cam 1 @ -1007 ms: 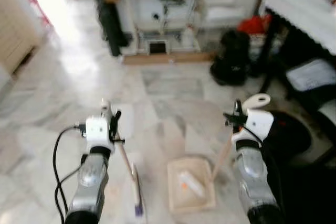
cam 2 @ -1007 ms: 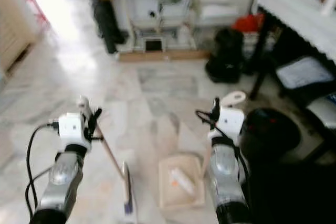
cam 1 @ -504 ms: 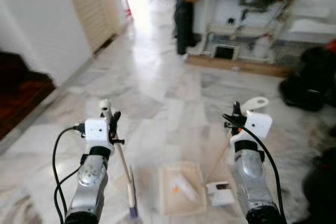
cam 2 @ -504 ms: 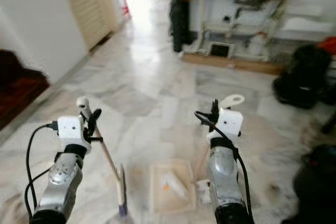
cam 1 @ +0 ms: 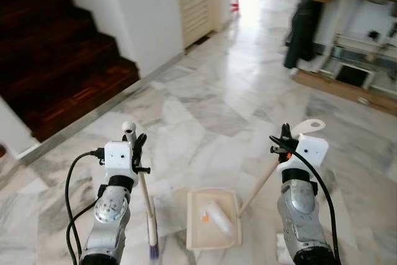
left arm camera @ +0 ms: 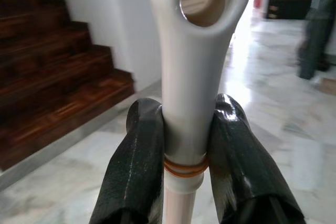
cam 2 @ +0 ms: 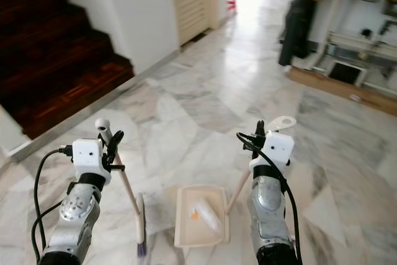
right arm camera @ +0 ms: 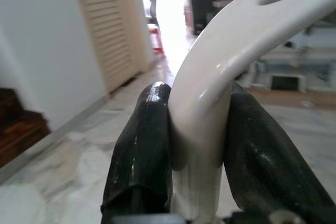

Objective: Sweep floor

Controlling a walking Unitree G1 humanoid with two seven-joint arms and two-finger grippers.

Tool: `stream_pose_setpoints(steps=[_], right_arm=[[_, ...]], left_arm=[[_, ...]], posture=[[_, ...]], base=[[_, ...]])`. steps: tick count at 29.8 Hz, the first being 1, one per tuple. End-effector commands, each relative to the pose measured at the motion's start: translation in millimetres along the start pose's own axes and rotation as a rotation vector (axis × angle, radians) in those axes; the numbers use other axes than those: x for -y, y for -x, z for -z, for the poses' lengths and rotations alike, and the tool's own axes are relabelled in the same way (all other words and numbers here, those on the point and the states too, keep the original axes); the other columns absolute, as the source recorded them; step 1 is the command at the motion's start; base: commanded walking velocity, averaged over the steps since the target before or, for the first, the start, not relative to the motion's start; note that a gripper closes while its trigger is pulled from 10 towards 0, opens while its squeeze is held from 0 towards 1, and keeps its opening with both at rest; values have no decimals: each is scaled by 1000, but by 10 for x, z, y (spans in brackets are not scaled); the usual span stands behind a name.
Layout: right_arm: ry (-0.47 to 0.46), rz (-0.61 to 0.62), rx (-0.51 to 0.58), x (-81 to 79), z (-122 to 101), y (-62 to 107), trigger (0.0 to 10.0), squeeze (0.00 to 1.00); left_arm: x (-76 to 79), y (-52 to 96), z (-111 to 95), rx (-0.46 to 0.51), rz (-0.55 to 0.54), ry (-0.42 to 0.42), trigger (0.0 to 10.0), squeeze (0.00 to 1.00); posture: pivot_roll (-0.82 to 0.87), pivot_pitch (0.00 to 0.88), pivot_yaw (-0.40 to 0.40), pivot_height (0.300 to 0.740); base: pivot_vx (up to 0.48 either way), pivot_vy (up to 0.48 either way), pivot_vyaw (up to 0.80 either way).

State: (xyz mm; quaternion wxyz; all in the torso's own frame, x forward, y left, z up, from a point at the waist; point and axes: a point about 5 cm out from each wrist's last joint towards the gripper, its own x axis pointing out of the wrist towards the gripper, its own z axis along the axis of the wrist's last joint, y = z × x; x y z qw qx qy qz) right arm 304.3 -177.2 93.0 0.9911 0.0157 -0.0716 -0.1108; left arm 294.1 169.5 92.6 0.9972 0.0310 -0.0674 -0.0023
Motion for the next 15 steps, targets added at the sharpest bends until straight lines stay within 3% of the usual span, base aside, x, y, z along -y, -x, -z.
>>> stream_pose_setpoints(steps=[1,15], right_arm=[[-8,-24,49,-89,-120,-56,10000,0],[-13,-26,45,-100,-115,-58,10000,0]], left_arm=[[-81,1,-66,28,-22,-18,10000,0],[-91,17,-73,26,-24,-25,10000,0]], posture=[[86,0,40,740],[91,0,43,740]], base=[[0,0,800],[0,0,800]])
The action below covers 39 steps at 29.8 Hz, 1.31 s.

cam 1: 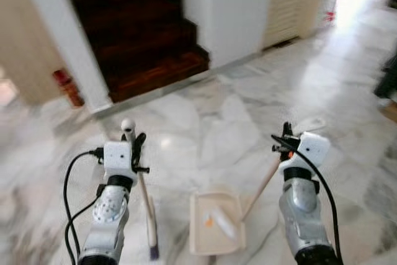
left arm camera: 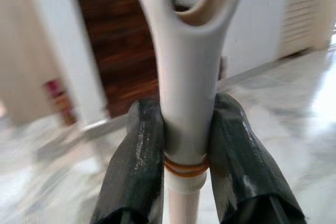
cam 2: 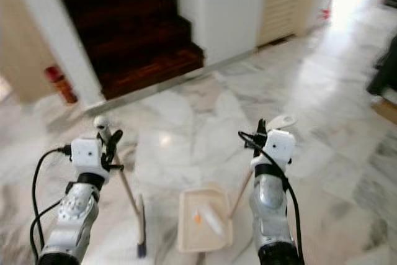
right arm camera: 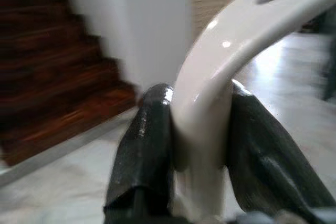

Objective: Sweep floor

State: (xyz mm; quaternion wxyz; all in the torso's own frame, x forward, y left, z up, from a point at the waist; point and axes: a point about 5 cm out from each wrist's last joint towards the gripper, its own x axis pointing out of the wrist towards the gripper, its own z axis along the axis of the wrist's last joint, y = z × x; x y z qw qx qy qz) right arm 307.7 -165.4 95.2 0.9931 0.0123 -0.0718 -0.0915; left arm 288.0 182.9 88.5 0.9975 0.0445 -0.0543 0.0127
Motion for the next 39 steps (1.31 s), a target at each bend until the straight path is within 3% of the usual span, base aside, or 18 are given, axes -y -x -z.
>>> stream_pose_setpoints(steps=[1,33,39], right_arm=[[-17,11,44,21,-97,-47,10000,0],[-28,-6,42,7,-109,-56,10000,0],[-32,-3,40,10,-108,-61,10000,0]], left_arm=[[36,-43,-118,54,2,3,10000,0],[26,-26,-138,55,4,-13,10000,0],[21,-11,-132,50,2,-13,10000,0]], posture=[[95,0,42,740],[103,5,41,740],[103,2,39,740]], base=[[0,0,800],[0,0,799],[0,0,74]])
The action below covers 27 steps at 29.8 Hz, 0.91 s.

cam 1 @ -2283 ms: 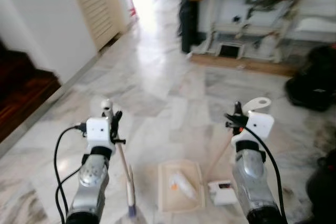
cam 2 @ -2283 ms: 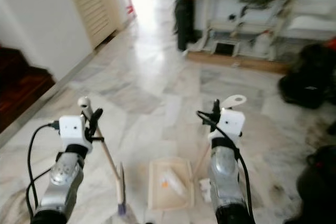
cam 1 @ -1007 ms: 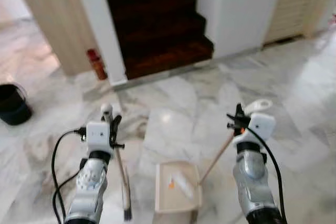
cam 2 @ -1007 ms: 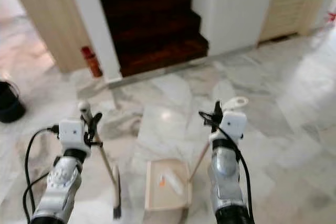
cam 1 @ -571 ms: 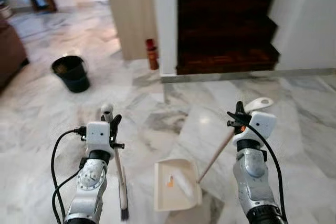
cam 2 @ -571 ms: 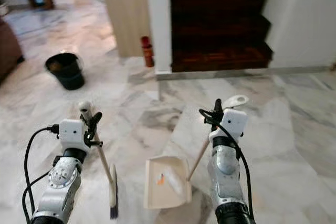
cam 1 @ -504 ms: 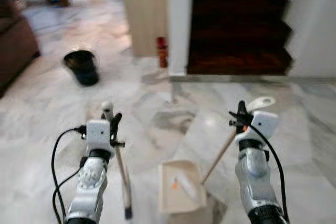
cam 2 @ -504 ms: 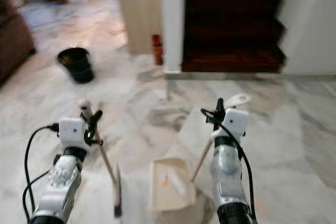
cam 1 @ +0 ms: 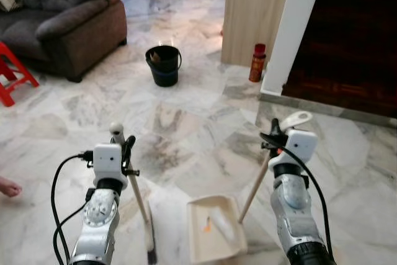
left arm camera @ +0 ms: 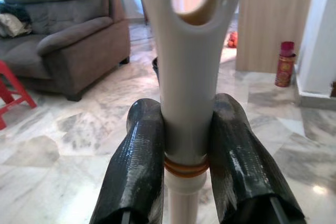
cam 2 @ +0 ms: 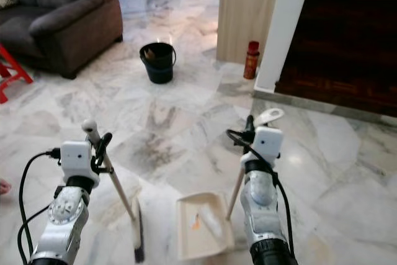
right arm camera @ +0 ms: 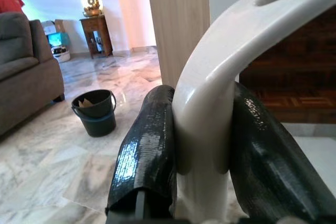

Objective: Sweep floor

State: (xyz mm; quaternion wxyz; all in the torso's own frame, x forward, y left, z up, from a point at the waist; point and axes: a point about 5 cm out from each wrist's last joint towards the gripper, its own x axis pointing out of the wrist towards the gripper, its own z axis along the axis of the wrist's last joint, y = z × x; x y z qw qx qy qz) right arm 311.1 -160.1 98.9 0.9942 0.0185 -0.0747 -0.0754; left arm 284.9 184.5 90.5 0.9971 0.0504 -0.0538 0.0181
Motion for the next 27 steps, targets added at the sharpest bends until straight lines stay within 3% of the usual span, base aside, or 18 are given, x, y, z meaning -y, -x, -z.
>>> stream_pose_setpoints(steps=[1,18,22,27], right_arm=[[-18,26,35,66,-78,-31,10000,0],[-4,2,35,46,-75,-24,10000,0],[-6,4,39,47,-77,-23,10000,0],[-23,7,35,46,-72,-20,10000,0]], left_arm=[[39,-36,-109,50,13,0,10000,0],[72,-29,-79,33,28,-1,10000,0],[72,-28,-77,31,32,-3,10000,0],[74,-26,-74,30,34,-4,10000,0]], posture=[[103,2,39,740],[99,0,39,740],[99,0,43,740],[99,0,44,740]], base=[[0,0,0],[0,0,0],[0,0,752],[0,0,0]])
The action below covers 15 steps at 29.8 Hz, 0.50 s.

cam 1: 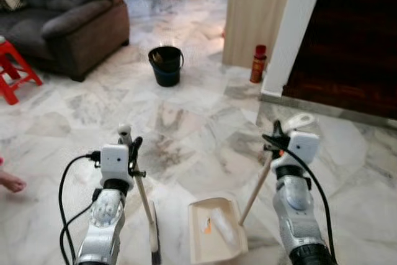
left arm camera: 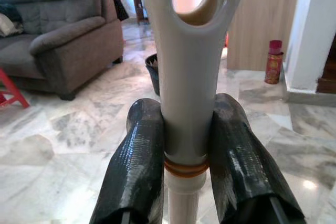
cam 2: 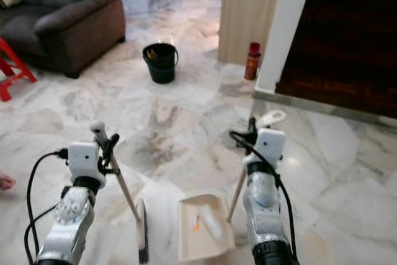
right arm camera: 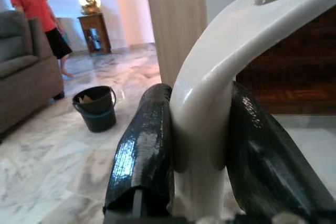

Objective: Sweep floor

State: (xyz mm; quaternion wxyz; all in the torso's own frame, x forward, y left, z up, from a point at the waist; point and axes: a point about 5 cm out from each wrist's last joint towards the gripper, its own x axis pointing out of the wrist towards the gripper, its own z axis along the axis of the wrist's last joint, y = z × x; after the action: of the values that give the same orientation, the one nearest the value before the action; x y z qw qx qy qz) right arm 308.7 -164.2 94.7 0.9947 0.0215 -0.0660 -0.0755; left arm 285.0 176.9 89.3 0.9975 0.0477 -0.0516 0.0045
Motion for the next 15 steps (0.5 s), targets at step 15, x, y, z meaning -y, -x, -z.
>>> stream_pose_setpoints(steps=[15], right_arm=[[-7,-9,45,-11,-93,-31,10000,0]], left_arm=[[8,-27,-82,35,14,-11,10000,0]], posture=[[100,0,43,740]], base=[[269,0,0]])
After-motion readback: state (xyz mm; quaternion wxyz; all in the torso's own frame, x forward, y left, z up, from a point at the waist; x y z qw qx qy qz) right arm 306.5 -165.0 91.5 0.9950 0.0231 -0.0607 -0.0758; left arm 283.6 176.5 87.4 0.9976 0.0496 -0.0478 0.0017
